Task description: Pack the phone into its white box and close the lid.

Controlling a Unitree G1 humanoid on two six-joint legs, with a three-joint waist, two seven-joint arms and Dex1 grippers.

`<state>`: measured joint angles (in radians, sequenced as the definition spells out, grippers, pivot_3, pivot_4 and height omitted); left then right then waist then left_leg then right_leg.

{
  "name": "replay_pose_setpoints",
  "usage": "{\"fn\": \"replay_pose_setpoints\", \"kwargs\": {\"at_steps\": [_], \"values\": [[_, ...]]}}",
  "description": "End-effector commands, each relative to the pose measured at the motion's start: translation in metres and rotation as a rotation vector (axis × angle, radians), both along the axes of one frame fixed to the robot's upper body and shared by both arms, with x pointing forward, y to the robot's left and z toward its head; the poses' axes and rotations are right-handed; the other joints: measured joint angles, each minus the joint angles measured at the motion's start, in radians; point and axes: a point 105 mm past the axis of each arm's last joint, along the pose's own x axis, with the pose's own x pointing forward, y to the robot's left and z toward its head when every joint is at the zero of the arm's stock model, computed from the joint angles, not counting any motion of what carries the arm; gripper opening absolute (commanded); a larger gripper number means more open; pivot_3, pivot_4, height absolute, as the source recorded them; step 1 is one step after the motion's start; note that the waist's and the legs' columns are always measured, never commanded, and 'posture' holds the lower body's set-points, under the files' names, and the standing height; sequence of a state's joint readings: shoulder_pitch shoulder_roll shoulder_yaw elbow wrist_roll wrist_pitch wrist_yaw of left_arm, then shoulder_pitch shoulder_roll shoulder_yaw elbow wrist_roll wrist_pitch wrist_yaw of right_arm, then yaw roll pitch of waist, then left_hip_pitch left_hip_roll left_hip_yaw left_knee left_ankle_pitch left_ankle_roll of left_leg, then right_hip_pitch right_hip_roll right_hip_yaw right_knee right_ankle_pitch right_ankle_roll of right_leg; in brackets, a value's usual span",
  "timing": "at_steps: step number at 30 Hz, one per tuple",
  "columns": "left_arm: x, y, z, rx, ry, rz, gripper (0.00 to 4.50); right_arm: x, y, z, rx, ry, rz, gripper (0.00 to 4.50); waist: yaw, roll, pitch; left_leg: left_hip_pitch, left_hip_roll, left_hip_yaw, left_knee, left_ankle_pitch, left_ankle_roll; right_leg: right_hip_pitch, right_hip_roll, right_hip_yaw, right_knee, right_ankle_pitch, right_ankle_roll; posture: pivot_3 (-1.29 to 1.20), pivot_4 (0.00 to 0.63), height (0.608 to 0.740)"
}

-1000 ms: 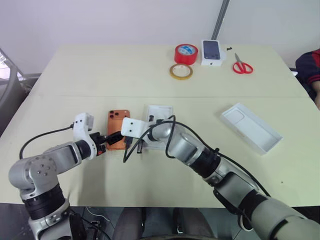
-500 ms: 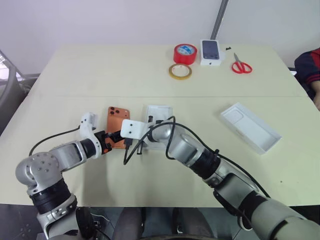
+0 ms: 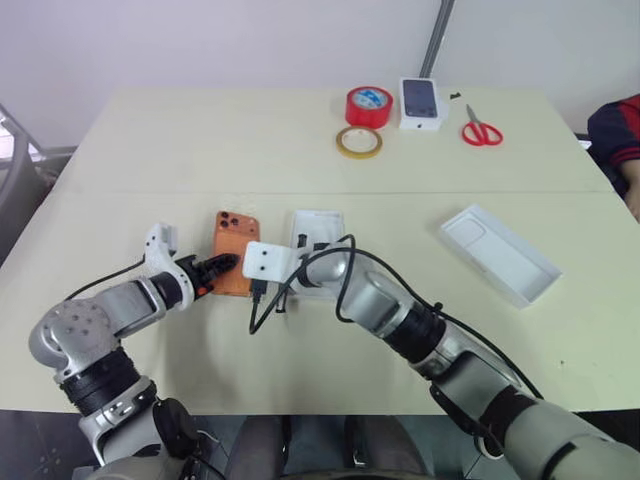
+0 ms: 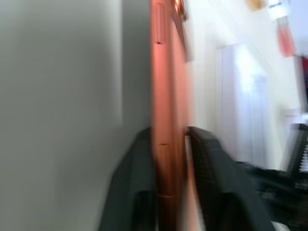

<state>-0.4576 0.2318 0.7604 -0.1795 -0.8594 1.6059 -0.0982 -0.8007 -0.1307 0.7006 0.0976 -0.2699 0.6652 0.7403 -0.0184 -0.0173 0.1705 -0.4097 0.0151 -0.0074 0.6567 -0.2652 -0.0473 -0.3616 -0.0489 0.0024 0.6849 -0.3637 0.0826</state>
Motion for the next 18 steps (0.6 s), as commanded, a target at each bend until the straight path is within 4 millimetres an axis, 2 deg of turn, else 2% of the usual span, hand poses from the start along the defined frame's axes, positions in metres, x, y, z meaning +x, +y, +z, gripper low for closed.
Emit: {"fn": "replay_pose_setpoints", "kwargs": {"at_steps": [1,6,10,14,18], "values": [[-0.001,-0.001,0.008,-0.001,-0.033,-0.006,1.23,-0.004,-0.001,0.027,0.065,-0.049,0.016,0.00,0.000,0.000,0.000,0.000,0.000,0.000,0.000,0.000,0.000,0.000,0.000,0.000,0.000,0.000,0.000,0.00,0.150,0.740],[-0.001,0.001,0.008,-0.035,-0.038,0.026,1.23,-0.012,-0.017,0.043,0.122,-0.034,0.011,0.00,0.001,-0.001,0.000,0.000,0.000,0.000,-0.001,0.000,0.000,0.000,0.000,0.000,0.000,0.000,0.000,0.00,0.150,0.740],[-0.002,0.001,0.009,-0.051,-0.043,0.043,0.04,-0.020,-0.030,0.056,0.193,-0.009,0.000,0.00,0.001,-0.001,0.000,0.000,0.000,0.000,-0.001,0.000,0.000,0.000,0.000,0.000,-0.001,0.000,0.000,0.00,0.150,0.740],[-0.004,0.000,0.016,-0.080,-0.082,0.040,0.04,-0.023,-0.058,0.068,0.288,0.012,-0.035,0.00,0.002,-0.001,0.000,0.001,0.000,0.000,-0.004,0.000,0.000,0.000,0.000,0.000,-0.001,0.000,0.000,0.00,0.150,0.740],[0.001,-0.007,0.040,-0.173,-0.192,0.045,0.04,-0.026,-0.098,0.074,0.342,0.012,-0.081,0.00,0.007,-0.002,0.001,0.000,0.000,0.000,-0.004,0.000,0.000,0.000,0.000,0.000,-0.002,0.000,0.000,0.00,0.150,0.740]]}}
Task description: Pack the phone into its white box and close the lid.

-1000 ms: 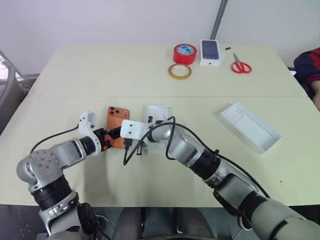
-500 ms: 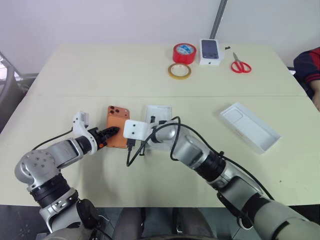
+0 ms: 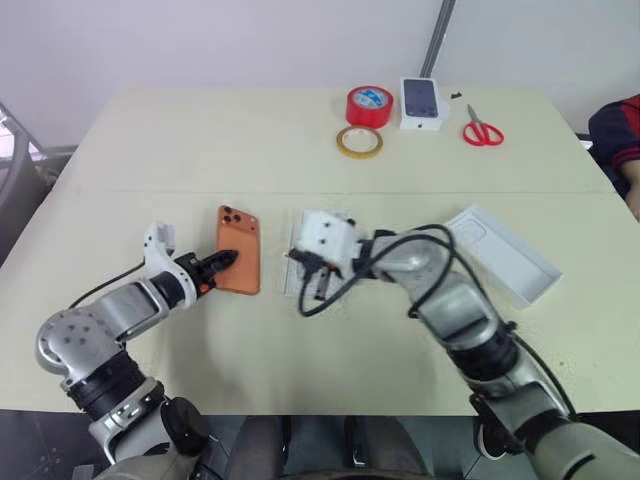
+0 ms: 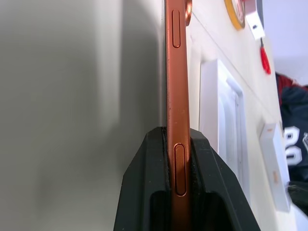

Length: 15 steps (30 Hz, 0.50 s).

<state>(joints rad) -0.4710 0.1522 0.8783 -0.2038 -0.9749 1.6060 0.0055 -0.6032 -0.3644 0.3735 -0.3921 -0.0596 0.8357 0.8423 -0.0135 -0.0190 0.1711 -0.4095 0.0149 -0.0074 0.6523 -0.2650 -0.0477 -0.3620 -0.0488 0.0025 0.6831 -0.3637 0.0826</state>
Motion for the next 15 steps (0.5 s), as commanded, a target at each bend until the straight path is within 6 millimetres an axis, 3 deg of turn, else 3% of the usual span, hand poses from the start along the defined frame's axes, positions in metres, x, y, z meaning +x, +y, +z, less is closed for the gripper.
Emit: {"fn": "replay_pose_setpoints", "kwargs": {"at_steps": [1,5,8,11,15], "values": [[0.003,-0.010,0.036,-0.074,-0.163,-0.011,0.04,-0.010,-0.025,0.020,0.072,-0.046,0.010,0.00,0.004,-0.002,0.001,0.000,0.000,0.000,0.000,0.000,0.000,0.000,0.000,0.000,0.000,0.000,0.000,0.00,0.150,0.740],[0.008,-0.040,0.046,-0.131,-0.191,-0.066,0.04,-0.016,-0.061,0.023,0.128,0.003,-0.041,0.00,0.004,-0.003,0.002,0.000,0.000,0.000,0.000,0.000,0.000,0.002,0.000,0.000,-0.001,0.000,0.000,0.00,0.150,0.740],[0.009,-0.067,0.042,-0.163,-0.166,-0.120,0.04,-0.014,-0.081,0.022,0.149,0.022,-0.108,0.00,0.001,-0.004,0.002,0.000,0.000,0.000,0.000,0.000,0.000,0.002,0.000,0.000,-0.001,0.000,0.000,0.00,0.150,0.740],[0.009,-0.092,0.031,-0.160,-0.109,-0.165,0.04,-0.013,-0.094,0.019,0.132,0.019,-0.155,0.00,-0.001,-0.004,0.003,0.000,0.000,0.000,0.000,0.000,0.000,0.002,0.001,0.000,-0.002,0.000,0.000,0.00,0.150,0.740],[0.009,-0.105,0.022,-0.168,-0.071,-0.181,0.04,-0.013,-0.105,0.019,0.118,0.012,-0.195,0.00,-0.001,-0.004,0.003,0.000,0.001,0.001,0.000,0.000,0.000,0.002,0.002,0.001,-0.001,0.000,0.000,0.00,0.150,0.740]]}}
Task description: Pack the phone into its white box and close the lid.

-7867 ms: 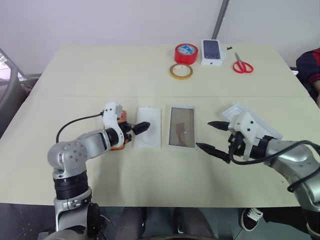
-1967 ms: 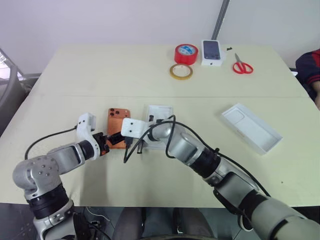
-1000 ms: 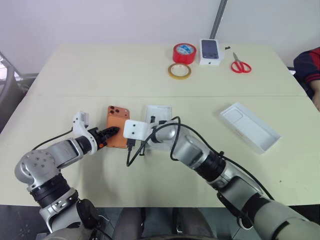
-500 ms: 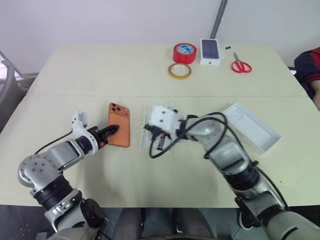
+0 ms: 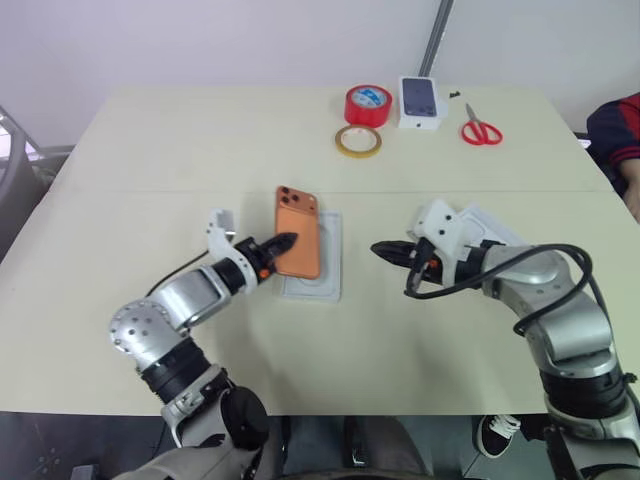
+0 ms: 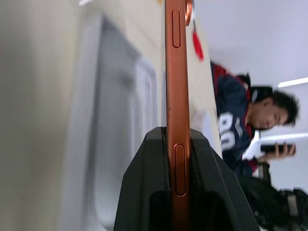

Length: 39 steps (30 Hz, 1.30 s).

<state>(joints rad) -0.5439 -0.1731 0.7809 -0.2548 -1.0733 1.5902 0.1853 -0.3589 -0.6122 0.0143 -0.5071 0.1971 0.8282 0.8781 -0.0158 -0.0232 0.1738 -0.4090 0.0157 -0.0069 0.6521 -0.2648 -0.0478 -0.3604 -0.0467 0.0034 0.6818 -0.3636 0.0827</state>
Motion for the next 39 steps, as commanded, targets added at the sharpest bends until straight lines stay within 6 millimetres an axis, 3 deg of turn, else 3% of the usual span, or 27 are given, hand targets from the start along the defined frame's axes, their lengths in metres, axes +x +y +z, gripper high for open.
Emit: {"fn": "replay_pose_setpoints", "kwargs": {"at_steps": [1,6,16,19,25,36,39], "values": [[0.002,-0.007,0.007,0.001,-0.035,0.002,0.04,-0.002,-0.008,0.015,0.001,-0.067,-0.017,0.00,0.003,0.000,0.000,0.000,0.000,0.000,0.000,0.000,0.000,0.000,0.000,0.000,0.000,0.000,0.000,0.00,0.150,0.740],[0.001,-0.012,0.001,0.021,-0.018,-0.027,0.04,-0.002,-0.018,0.014,-0.018,-0.072,-0.048,0.00,0.007,0.000,0.000,0.000,0.000,0.000,0.001,0.000,0.000,0.001,0.000,0.000,0.000,0.000,0.000,0.00,0.150,0.740],[-0.001,-0.021,-0.003,0.048,-0.012,-0.075,0.04,-0.002,-0.017,0.011,-0.026,-0.073,-0.048,0.00,0.007,0.000,0.000,0.000,0.000,0.000,0.001,0.000,-0.001,0.001,0.000,0.000,0.000,0.000,0.000,0.00,0.150,0.740],[-0.001,-0.021,-0.004,0.064,-0.013,-0.088,1.29,-0.001,-0.017,0.010,-0.032,-0.073,-0.048,0.00,0.007,0.000,0.000,0.000,0.000,0.000,0.001,0.000,-0.001,0.001,0.000,0.000,0.000,0.000,0.000,0.00,0.150,0.740],[0.003,-0.018,0.004,0.077,-0.051,-0.094,4.45,-0.001,-0.016,0.007,-0.041,-0.072,-0.047,0.00,0.006,0.000,0.000,0.001,0.000,0.000,0.001,0.001,-0.001,0.002,0.000,0.000,0.000,0.000,0.000,0.00,0.150,0.740],[-0.003,0.010,0.047,0.334,-0.273,-0.182,4.48,0.002,-0.017,0.006,-0.060,-0.073,-0.044,0.00,0.007,0.000,0.000,0.001,0.000,0.000,0.001,0.001,-0.002,0.002,0.000,0.000,0.000,0.000,0.000,0.00,0.150,0.740],[-0.002,0.029,0.051,0.421,-0.311,-0.137,4.48,0.007,-0.019,0.001,-0.104,-0.070,-0.062,0.00,0.005,0.000,0.000,0.001,0.000,0.000,0.001,0.001,-0.002,0.002,0.000,0.000,0.000,0.000,0.000,0.00,0.150,0.740]]}}
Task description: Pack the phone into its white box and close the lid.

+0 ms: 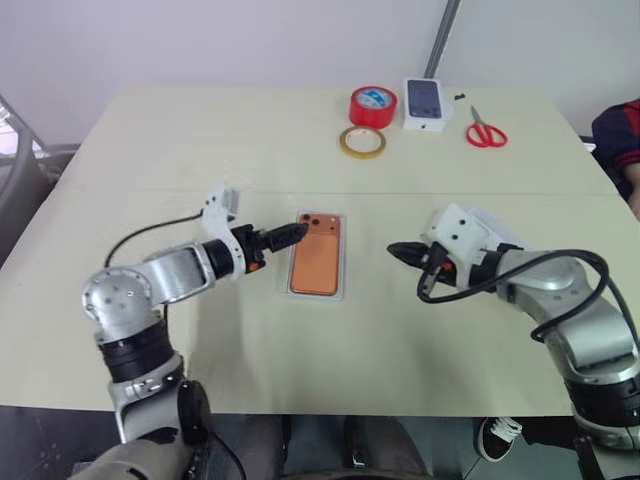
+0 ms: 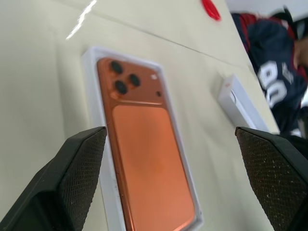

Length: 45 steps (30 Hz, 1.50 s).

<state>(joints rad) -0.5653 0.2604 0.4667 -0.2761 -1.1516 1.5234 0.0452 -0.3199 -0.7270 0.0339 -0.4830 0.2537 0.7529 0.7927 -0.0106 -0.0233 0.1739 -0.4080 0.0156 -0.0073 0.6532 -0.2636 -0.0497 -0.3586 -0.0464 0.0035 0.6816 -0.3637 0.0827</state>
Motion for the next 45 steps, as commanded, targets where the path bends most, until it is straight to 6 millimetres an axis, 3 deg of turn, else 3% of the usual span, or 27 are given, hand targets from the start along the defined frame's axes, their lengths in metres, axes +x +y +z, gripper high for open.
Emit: {"fn": "replay_pose_setpoints", "kwargs": {"at_steps": [1,2,5,7,12,19,27,34,39,45], "values": [[0.001,0.015,0.013,0.066,-0.101,0.032,4.48,0.008,-0.003,0.005,-0.052,-0.042,-0.020,0.00,-0.003,0.000,0.000,0.000,0.000,0.000,0.000,0.000,0.000,0.000,0.000,0.000,0.000,0.000,0.000,0.00,0.150,0.740],[0.005,0.022,0.011,0.112,-0.120,0.069,4.48,0.011,-0.003,0.003,-0.060,-0.037,-0.034,0.00,-0.005,0.000,0.000,0.000,0.000,0.000,0.000,0.000,0.000,0.000,0.000,0.000,0.000,0.000,0.000,0.00,0.150,0.740],[0.014,0.040,-0.005,0.416,-0.232,0.109,3.57,0.028,-0.006,-0.004,-0.081,-0.003,-0.138,0.00,-0.009,0.001,0.000,0.001,0.000,0.001,-0.002,0.001,-0.001,0.000,0.001,0.001,0.000,0.000,0.000,0.00,0.150,0.740],[0.018,0.041,-0.017,0.524,-0.268,0.084,2.56,0.034,-0.003,-0.008,-0.099,0.008,-0.160,0.00,-0.001,0.002,0.001,0.001,0.000,0.001,-0.003,0.001,-0.001,-0.001,0.000,0.001,0.000,0.000,0.000,0.00,0.150,0.740],[0.032,0.026,-0.034,0.554,-0.288,0.055,0.02,0.038,0.021,-0.019,-0.138,0.011,-0.133,0.00,0.016,0.002,0.001,0.000,-0.001,0.001,-0.001,0.000,0.001,-0.001,-0.001,0.001,-0.001,0.000,0.000,0.00,0.150,0.740],[0.038,-0.012,-0.057,0.587,-0.289,-0.069,0.02,0.052,0.053,-0.032,-0.177,0.004,-0.119,0.00,0.011,0.002,0.001,-0.001,0.000,0.001,-0.001,0.000,0.002,-0.003,0.000,0.002,0.001,0.000,0.000,0.00,0.150,0.740],[0.026,-0.053,-0.058,0.529,-0.303,-0.235,0.02,0.046,0.061,-0.034,-0.173,0.012,-0.087,0.00,0.012,0.002,0.001,-0.001,0.000,0.001,0.000,-0.001,0.002,-0.003,0.000,0.001,0.001,0.000,0.000,0.00,0.150,0.740],[0.003,-0.114,-0.053,0.453,-0.329,-0.468,0.02,0.023,0.026,-0.031,-0.222,0.037,-0.092,0.00,0.026,0.002,0.001,-0.004,-0.001,0.000,0.004,-0.002,0.004,-0.002,-0.001,0.000,0.001,0.000,0.000,0.00,0.150,0.740],[-0.014,-0.160,-0.049,0.396,-0.332,-0.599,0.02,-0.007,-0.018,-0.033,-0.303,0.088,-0.127,0.00,0.025,0.003,0.001,-0.004,-0.001,0.000,0.008,-0.006,0.012,0.000,-0.001,0.000,0.001,0.000,0.000,0.00,0.150,0.740],[-0.039,-0.196,-0.050,0.358,-0.309,-0.744,0.02,-0.037,-0.050,-0.041,-0.362,0.167,-0.165,0.00,0.017,0.006,0.000,-0.004,0.000,0.000,0.008,-0.007,0.014,0.000,0.001,0.001,0.001,0.000,0.000,0.00,0.150,0.740]]}}
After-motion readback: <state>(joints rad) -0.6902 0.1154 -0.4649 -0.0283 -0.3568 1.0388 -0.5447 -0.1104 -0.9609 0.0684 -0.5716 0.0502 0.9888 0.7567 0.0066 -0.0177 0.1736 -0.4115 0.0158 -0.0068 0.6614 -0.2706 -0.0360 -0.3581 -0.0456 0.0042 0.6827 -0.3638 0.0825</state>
